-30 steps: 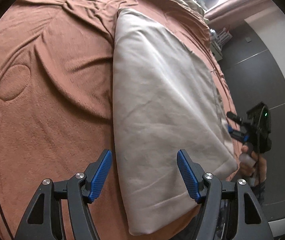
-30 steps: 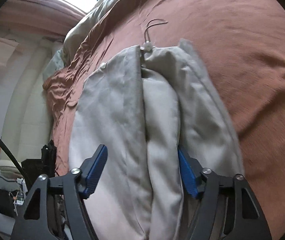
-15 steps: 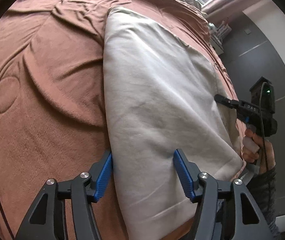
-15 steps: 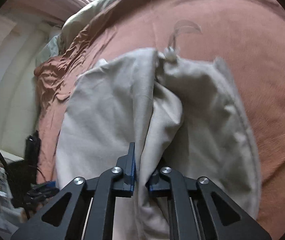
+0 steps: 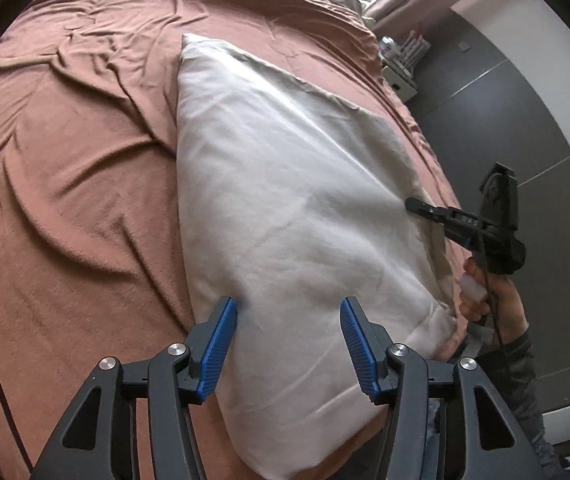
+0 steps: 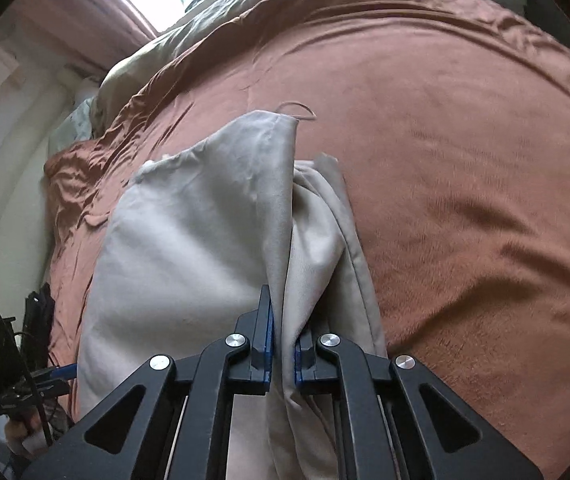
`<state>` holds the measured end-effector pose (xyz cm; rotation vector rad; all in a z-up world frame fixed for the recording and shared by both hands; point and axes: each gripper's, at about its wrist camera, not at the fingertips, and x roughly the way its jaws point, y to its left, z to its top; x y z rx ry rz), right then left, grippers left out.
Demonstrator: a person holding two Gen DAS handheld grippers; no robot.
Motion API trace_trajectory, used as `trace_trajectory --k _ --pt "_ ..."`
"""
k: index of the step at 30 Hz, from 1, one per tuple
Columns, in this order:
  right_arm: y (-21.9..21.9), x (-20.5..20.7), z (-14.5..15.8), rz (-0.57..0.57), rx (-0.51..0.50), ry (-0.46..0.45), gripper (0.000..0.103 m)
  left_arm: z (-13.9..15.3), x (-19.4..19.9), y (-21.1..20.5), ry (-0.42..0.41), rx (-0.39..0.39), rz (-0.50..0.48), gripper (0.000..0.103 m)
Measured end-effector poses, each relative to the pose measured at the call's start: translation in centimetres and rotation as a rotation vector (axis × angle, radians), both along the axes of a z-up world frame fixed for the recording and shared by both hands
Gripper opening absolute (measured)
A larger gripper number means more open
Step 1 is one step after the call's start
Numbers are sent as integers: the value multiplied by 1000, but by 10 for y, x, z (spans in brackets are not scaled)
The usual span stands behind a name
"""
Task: Fold large clothes
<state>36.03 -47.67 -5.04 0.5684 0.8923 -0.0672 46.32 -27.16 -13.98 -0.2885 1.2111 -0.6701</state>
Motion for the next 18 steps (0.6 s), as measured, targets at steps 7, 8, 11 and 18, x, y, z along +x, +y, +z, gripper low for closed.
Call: trace_trajectory --k 7,8,11,18 --pt "-10 -8 16 3 32 -7 19 -4 10 5 29 -2 26 58" --pt "-17 -16 20 -4 18 -9 33 -5 11 7 33 -3 31 59" --pt "-25 -35 31 -28 -23 -37 74 -13 4 13 49 -17 29 67" --pt "-19 -70 7 10 44 27 74 -37 -13 10 95 -30 25 68"
